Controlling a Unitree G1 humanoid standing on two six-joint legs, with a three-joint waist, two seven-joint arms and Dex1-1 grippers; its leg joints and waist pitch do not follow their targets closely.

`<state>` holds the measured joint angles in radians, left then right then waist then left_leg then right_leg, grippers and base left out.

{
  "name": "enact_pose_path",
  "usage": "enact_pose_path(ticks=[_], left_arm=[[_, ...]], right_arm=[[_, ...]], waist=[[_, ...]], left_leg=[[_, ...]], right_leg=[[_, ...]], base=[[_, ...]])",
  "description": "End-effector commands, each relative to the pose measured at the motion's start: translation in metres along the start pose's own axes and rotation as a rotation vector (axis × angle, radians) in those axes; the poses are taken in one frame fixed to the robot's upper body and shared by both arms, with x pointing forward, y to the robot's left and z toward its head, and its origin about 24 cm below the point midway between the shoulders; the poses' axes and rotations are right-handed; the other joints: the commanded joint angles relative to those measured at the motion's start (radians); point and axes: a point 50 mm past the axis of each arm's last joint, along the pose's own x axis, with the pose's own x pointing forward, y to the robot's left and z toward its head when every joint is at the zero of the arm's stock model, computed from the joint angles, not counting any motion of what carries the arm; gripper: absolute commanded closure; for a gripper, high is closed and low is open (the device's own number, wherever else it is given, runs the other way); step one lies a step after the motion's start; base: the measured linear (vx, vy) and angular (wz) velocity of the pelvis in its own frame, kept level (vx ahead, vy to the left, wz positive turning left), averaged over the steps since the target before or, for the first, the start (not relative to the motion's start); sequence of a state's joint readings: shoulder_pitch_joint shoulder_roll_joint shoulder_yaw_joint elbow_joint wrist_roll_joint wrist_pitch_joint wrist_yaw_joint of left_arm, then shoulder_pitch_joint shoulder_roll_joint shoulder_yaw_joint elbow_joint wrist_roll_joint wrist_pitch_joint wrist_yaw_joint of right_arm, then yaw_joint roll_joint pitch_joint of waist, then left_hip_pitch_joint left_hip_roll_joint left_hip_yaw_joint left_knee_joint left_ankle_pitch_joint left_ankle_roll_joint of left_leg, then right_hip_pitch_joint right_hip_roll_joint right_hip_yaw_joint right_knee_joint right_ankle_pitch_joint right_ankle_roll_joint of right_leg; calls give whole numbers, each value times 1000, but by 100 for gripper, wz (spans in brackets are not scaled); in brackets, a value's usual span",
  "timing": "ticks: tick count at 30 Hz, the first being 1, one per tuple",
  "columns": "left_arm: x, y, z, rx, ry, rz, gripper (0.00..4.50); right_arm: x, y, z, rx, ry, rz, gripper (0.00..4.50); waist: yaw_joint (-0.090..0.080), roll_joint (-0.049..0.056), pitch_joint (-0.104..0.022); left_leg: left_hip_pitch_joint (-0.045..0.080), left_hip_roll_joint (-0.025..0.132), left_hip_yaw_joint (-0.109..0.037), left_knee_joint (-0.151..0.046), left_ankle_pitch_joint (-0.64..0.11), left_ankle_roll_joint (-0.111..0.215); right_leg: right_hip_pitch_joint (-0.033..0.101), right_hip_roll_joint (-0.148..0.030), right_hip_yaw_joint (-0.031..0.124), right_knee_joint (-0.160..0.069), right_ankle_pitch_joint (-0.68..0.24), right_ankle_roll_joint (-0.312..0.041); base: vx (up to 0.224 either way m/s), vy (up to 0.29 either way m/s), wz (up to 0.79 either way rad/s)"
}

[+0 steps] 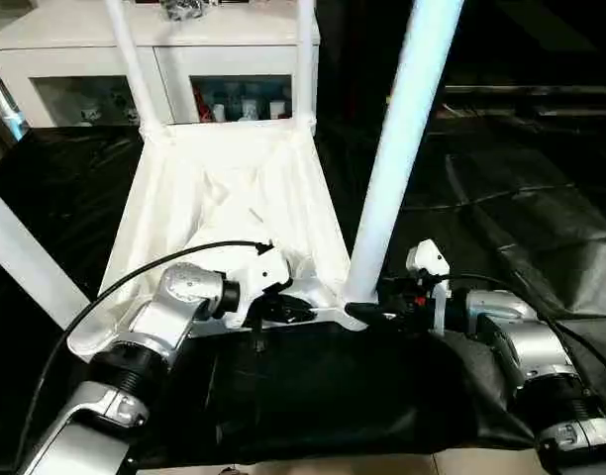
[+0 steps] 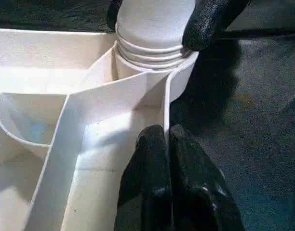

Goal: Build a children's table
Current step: Rotate leg to tighten

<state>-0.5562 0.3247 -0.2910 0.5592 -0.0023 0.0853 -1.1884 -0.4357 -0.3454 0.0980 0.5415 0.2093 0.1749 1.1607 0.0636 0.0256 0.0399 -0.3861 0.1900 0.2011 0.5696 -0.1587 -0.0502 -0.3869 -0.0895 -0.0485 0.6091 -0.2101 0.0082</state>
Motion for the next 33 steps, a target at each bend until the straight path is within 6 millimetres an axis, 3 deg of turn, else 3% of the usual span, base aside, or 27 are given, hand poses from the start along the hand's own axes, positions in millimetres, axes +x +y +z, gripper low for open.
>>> enact_pose_path(ticks=[1, 5, 6, 12, 13, 15, 19, 22, 23, 24, 31, 33], left_arm=[[8, -6, 10, 32, -53, -41, 450], [13, -1, 10, 23, -41, 33, 450], [19, 5, 13, 5, -47, 108, 450], [40, 13, 26, -29, -72, 240, 450], [43, 14, 28, -33, -76, 255, 450], [50, 14, 32, -44, -84, 283, 450], [67, 12, 42, -63, -102, 342, 450], [73, 8, 44, -65, -111, 323, 450], [73, 8, 44, -65, -111, 323, 450], [74, 7, 43, -64, -112, 311, 450], [58, 3, 35, -22, -120, 194, 450], [46, -4, 29, -2, -118, 73, 450]], right_arm=[[9, 8, 0, 8, -2, 59, 171], [13, 9, -3, 11, -11, 20, 175], [18, 6, -8, 11, -4, -73, 175], [36, 1, -17, 50, -26, -298, 176], [38, 1, -17, 59, -34, -319, 176], [45, 2, -16, 72, -52, -356, 176], [64, 0, -11, 105, -84, -493, 176], [75, 3, -8, 91, -78, -494, 176], [75, 3, -8, 91, -78, -494, 176], [76, 4, -8, 89, -83, -479, 120], [59, -2, -1, 44, -101, -364, 68], [42, -6, 4, -3, -91, -290, 68]], waist=[[3, -14, -50], [2, -14, -49], [0, -16, -49], [-9, -19, -42], [-9, -14, -45], [-10, -17, -45], [-15, -13, -50], [-18, -13, -51], [-18, -13, -51], [-17, -16, -53], [-17, -16, -54], [-17, -14, -55]], left_leg=[[20, 46, -18, -61, -242, 64], [22, 47, -18, -63, -250, 57], [22, 46, -18, -63, -256, 52], [27, 42, -24, -68, -319, 18], [27, 42, -25, -68, -319, 16], [25, 41, -25, -70, -315, 16], [22, 39, -24, -67, -289, 19], [17, 37, -24, -65, -271, 42], [17, 37, -24, -65, -271, 42], [16, 37, -23, -63, -257, 55], [12, 39, -23, -61, -241, 76], [13, 39, -21, -58, -229, 89]], right_leg=[[31, -55, 35, -78, -182, -246], [28, -55, 36, -81, -197, -239], [27, -56, 37, -82, -208, -235], [19, -60, 39, -102, -378, -177], [20, -60, 39, -101, -375, -174], [20, -58, 38, -101, -353, -174], [22, -56, 38, -96, -289, -188], [27, -56, 37, -93, -252, -194], [27, -56, 37, -93, -252, -194], [29, -57, 37, -91, -230, -199], [34, -56, 35, -87, -200, -213], [34, -56, 34, -84, -171, -231]], base=[[0, 0, 0], [0, 0, 0], [0, 0, 0], [0, 0, 0], [0, 0, 0], [0, 0, 0], [0, 0, 0], [0, 0, 0], [0, 0, 0], [0, 0, 0], [0, 0, 0], [0, 0, 0]])
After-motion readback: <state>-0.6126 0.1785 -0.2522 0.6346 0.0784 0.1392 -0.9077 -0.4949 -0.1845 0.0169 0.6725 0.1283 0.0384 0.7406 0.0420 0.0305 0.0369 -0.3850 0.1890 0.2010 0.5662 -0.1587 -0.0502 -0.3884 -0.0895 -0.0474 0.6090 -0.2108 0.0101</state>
